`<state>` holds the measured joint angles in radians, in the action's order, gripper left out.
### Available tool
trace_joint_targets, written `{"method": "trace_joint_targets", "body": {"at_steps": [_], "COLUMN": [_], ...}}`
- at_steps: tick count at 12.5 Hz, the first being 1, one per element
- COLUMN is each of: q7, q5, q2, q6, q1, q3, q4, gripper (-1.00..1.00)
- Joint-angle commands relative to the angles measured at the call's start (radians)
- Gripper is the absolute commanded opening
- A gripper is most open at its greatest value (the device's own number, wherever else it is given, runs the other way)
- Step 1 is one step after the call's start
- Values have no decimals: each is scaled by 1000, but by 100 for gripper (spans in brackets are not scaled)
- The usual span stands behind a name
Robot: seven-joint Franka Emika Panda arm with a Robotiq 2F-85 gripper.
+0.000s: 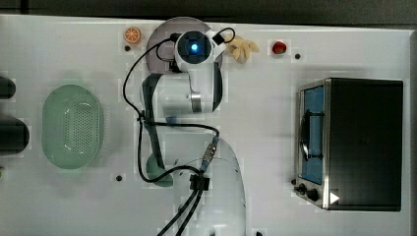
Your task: Pick ketchup from plate and place it on table.
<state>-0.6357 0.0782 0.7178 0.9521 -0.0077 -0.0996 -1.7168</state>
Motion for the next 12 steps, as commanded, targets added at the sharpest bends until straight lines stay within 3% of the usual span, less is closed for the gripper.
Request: {"method": "trace_joint_targets", "body": {"at_steps": [1, 4, 7, 12], "q7": [-41, -41, -41, -19], "q5": [8, 8, 8, 0], "q2": [30, 49, 48, -18], "q6": [50, 63, 74, 64], "q1": [9, 9, 9, 8], "q3": [5, 6, 6, 4], "q4": [26, 28, 34, 50], "gripper": [100, 92, 21, 20]}}
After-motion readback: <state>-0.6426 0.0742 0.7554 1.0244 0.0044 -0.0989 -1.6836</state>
